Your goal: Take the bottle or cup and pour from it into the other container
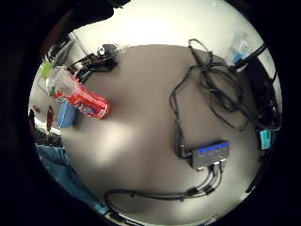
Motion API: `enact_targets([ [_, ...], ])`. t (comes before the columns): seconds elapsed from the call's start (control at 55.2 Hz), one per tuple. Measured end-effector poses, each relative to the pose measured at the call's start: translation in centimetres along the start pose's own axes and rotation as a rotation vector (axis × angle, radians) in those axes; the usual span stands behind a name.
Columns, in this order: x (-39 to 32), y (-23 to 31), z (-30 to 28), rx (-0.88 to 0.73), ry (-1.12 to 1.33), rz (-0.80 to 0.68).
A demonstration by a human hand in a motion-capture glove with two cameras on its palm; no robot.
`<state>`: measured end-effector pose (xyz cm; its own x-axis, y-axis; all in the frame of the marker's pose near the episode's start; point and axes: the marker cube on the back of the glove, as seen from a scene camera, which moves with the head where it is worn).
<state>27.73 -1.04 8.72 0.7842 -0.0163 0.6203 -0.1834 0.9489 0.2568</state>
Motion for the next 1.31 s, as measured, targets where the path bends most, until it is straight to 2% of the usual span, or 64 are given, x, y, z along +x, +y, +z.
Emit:
enact_targets([
  [0.526,-0.3,-2.9,9.9,0.001,-0.372,0.000],
  [0.779,-2.0,-3.9,12.2,0.154,-0.531,-0.002],
  [1.015,-3.9,-4.6,13.3,0.192,-0.534,0.050],
  [1.305,-8.4,-5.2,12.4,0.094,-0.414,-0.033],
])
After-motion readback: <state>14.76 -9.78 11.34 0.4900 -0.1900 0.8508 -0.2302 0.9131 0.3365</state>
